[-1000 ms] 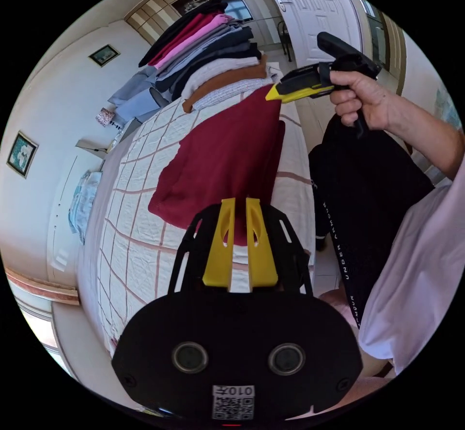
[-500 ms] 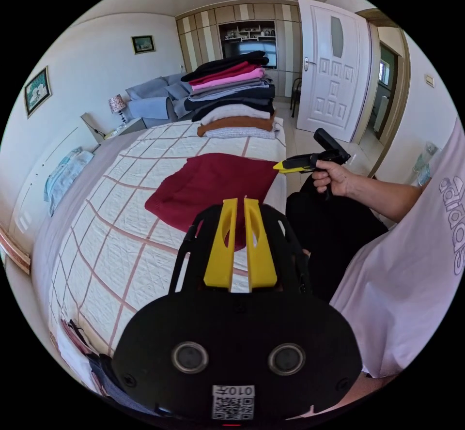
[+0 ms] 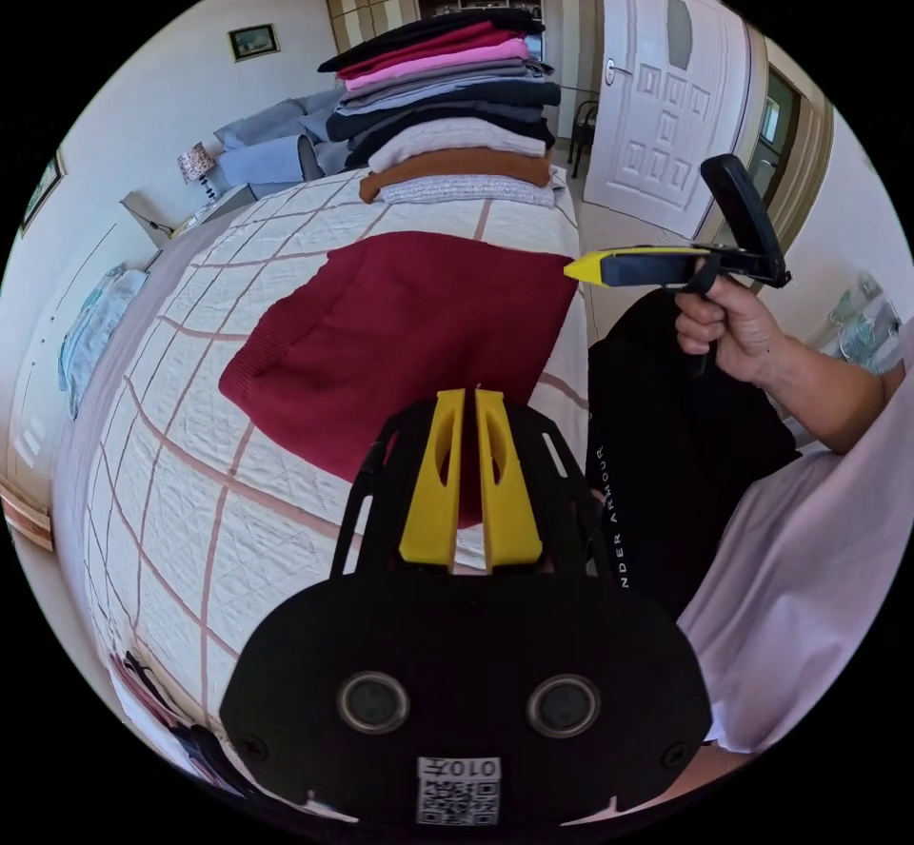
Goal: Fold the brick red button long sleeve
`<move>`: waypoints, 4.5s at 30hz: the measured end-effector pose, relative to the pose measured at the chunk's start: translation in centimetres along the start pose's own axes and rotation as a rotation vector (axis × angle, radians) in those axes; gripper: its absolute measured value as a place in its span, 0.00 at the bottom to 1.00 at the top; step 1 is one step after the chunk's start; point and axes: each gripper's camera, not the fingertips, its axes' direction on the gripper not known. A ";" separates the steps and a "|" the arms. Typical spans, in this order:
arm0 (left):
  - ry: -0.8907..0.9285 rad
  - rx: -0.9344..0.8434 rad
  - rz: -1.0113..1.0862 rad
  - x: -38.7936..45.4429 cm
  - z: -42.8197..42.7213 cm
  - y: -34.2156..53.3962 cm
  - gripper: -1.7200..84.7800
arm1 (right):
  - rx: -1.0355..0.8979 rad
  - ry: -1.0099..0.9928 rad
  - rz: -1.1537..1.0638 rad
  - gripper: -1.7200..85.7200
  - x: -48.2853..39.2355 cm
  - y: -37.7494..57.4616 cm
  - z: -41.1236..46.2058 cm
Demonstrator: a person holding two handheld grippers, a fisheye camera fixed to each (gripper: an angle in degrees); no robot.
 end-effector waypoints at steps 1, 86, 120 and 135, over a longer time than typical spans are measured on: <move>0.003 -0.002 -0.009 -0.2 0.1 0.1 0.02 | -0.034 0.037 -0.005 0.08 0.3 -0.4 1.1; 0.594 0.269 -0.963 -26.3 -7.3 -2.0 0.17 | -0.249 -0.787 0.427 0.17 23.3 0.8 1.2; 0.787 0.817 -0.424 -31.7 -28.9 -25.8 0.09 | -0.042 -0.512 -0.079 0.15 13.4 -21.3 -16.6; 1.121 0.367 -0.575 -39.3 -9.3 -55.1 0.09 | 0.051 -0.425 0.356 0.15 35.5 -33.7 -23.9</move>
